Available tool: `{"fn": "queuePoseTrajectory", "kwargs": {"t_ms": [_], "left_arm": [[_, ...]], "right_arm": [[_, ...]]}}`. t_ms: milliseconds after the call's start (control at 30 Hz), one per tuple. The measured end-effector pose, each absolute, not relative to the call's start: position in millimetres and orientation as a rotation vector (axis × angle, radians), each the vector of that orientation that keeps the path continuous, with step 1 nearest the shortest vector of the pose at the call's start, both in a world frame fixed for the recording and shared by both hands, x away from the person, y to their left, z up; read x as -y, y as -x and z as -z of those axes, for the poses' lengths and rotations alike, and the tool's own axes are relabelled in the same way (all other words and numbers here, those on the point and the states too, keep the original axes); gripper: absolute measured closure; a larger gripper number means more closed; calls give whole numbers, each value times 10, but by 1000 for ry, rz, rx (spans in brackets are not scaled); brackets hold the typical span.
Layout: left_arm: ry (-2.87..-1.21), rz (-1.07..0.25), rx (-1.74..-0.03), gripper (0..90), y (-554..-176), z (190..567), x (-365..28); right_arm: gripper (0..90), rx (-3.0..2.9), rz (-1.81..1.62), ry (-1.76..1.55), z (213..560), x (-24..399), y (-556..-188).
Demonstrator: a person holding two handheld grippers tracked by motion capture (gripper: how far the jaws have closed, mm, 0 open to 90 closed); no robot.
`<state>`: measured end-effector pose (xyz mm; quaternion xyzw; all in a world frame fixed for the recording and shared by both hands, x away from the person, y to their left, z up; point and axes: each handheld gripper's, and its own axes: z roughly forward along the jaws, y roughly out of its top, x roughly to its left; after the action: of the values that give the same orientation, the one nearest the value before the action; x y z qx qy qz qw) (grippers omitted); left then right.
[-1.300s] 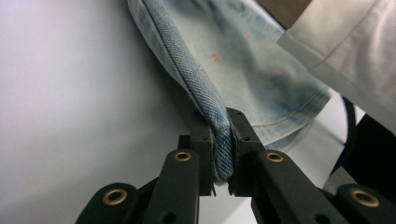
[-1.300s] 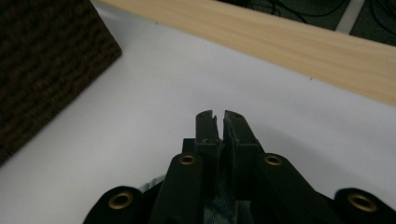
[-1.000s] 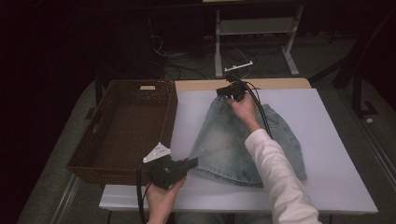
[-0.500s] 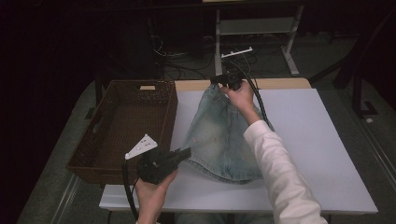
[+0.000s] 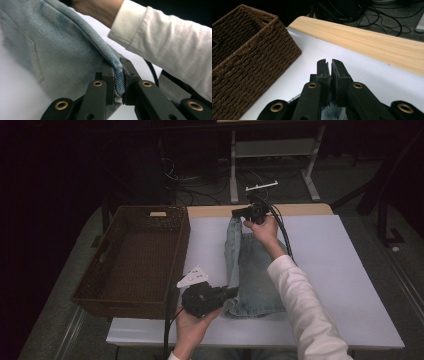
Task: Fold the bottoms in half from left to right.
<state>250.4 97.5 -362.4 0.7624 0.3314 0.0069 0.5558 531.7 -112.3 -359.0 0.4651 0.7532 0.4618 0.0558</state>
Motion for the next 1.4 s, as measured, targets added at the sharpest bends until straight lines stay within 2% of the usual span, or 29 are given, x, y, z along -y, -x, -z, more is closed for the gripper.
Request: {"fn": "queuePoseTrajectory", "kwargs": {"t_ms": [333, 767, 1400], "left_arm": [[-1861, 5, -697, 827, -2608, 3568, -573], [-1965, 37, -608, 825, -2818, 3580, -51], [-2037, 96, -579, 824, -2945, 3800, 348]], "right_arm": [[846, -2281, -1415, -1428, 3526, 1417, -5364], [846, -2288, -1408, -1464, 3621, 1718, -5465], [844, -2265, -1394, -1523, 3755, 1989, -5501]]}}
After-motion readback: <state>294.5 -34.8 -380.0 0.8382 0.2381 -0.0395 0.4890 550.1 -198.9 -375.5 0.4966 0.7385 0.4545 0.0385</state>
